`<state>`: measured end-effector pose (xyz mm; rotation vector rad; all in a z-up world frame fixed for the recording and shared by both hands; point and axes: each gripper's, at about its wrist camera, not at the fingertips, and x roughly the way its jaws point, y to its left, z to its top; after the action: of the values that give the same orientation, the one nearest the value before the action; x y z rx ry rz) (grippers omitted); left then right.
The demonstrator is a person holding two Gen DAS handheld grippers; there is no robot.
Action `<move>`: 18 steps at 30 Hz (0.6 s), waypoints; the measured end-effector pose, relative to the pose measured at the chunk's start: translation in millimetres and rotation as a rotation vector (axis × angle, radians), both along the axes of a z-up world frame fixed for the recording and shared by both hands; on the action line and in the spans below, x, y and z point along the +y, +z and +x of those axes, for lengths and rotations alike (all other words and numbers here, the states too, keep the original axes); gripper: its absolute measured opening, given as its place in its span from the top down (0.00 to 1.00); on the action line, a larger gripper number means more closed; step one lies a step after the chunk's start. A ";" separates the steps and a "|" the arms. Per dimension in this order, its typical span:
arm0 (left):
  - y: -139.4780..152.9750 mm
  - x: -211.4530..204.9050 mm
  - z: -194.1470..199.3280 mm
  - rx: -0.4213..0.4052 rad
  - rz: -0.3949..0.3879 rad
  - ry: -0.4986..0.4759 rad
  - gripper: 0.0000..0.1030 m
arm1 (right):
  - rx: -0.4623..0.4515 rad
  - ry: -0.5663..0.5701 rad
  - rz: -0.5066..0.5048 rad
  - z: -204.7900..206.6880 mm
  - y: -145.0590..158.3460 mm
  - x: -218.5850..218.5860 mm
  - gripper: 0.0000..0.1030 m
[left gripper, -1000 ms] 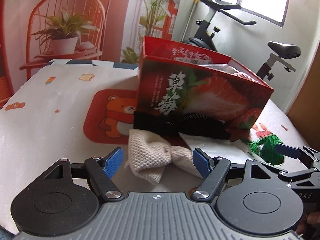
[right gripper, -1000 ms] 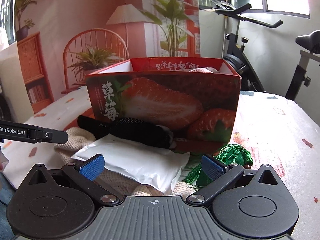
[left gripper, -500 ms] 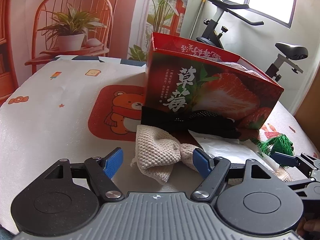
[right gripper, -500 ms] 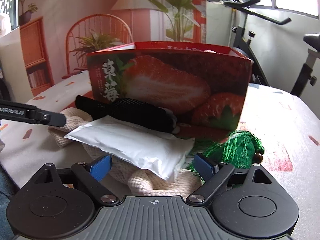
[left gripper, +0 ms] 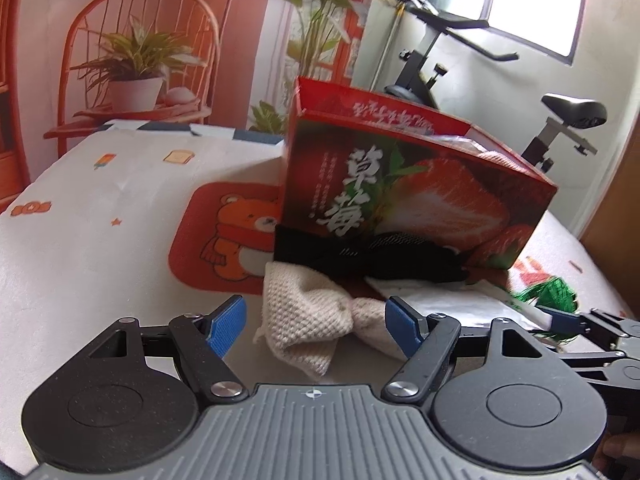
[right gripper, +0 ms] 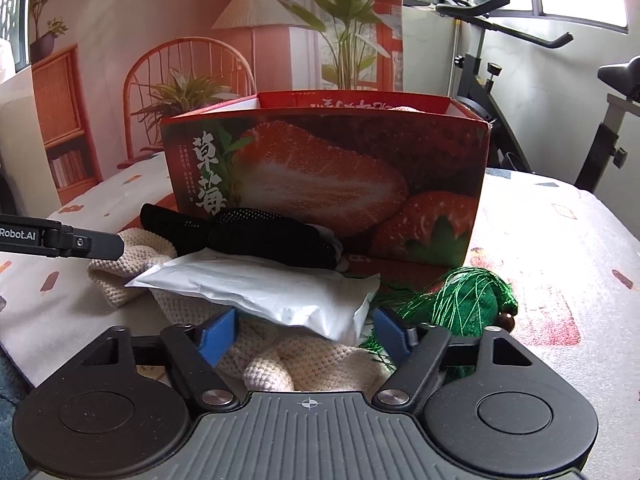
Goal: Organize soft objects
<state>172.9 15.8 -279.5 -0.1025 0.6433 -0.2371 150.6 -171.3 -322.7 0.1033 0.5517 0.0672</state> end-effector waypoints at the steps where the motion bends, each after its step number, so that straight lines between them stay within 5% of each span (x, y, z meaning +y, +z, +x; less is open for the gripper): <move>1: 1.0 -1.3 -0.6 -0.008 -0.003 -0.009 0.25 | 0.002 -0.002 0.005 1.0 0.6 -1.1 0.37; 8: 1.6 -6.7 -1.5 -0.021 0.000 -0.045 0.25 | -0.023 -0.003 0.012 10.0 12.0 -6.5 0.38; 18: 6.0 -0.4 4.1 -0.041 -0.103 -0.058 0.26 | -0.059 0.009 0.029 36.8 32.3 -14.0 0.38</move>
<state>177.0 15.4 -273.5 -0.1779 0.5933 -0.3281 187.3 -185.3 -290.4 0.1267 0.4922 0.0863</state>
